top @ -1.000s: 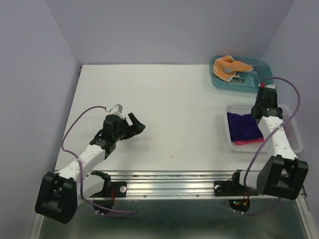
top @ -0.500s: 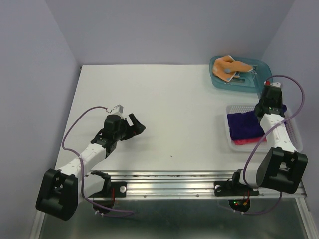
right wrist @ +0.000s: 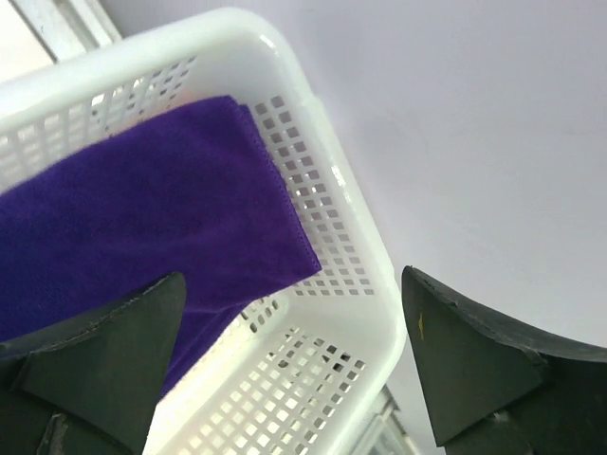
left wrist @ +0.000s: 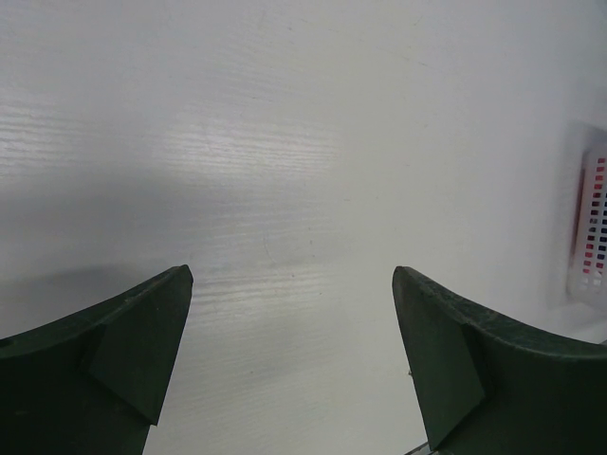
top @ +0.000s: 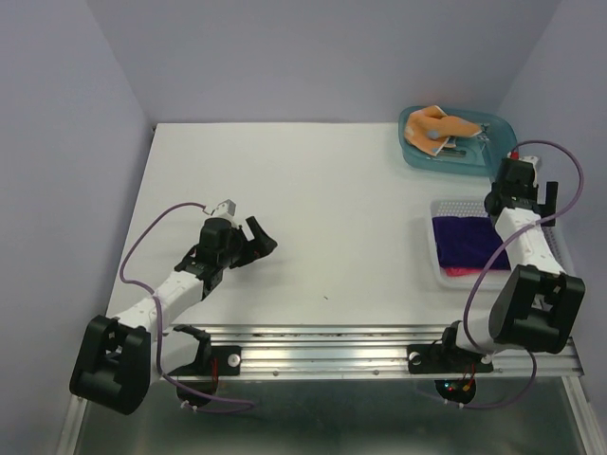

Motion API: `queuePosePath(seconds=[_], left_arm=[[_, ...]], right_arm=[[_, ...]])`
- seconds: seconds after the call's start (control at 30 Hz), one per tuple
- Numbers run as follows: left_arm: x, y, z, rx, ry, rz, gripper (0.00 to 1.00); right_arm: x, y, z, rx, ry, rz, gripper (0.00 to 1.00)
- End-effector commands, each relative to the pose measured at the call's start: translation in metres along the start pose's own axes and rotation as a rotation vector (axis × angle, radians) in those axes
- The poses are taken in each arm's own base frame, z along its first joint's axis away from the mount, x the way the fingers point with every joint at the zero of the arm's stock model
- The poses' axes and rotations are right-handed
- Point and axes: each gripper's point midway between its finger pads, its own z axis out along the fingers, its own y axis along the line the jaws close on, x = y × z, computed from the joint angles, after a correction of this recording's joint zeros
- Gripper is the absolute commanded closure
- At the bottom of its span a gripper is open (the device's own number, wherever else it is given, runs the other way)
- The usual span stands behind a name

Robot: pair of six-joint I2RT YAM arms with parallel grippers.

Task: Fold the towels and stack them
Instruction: Neatly place the folded towel into the bin, then grab crumpled towel

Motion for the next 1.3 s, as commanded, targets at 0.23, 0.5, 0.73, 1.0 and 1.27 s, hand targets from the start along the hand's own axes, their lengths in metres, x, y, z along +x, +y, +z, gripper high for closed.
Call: queuePosePath(seconds=[0.23, 0.5, 0.73, 1.0, 1.27], left_arm=[[-0.028, -0.015, -0.009, 0.025, -0.099, 0.034, 0.01], [-0.071, -0.036, -0.025, 0.038, -0.245, 0.002, 0.01], [-0.099, -0.037, -0.019, -0.032, -0.300, 0.006, 0.01], [-0.104, -0.025, 0.004, -0.131, -0.258, 0.008, 0.01], [-0.110, -0.020, 0.012, -0.174, -0.262, 0.023, 0.01]], right_arm=[[-0.113, -0.013, -0.076, -0.351, -0.382, 0.507, 0.00], [-0.211, 0.068, -0.152, -0.987, -0.599, 0.602, 0.00], [-0.266, 0.173, -0.154, -0.949, -0.584, 0.431, 0.00], [-0.323, 0.241, -0.064, -0.769, -0.515, 0.451, 0.00], [-0.342, 0.293, 0.016, -0.610, -0.554, 0.439, 0.00]])
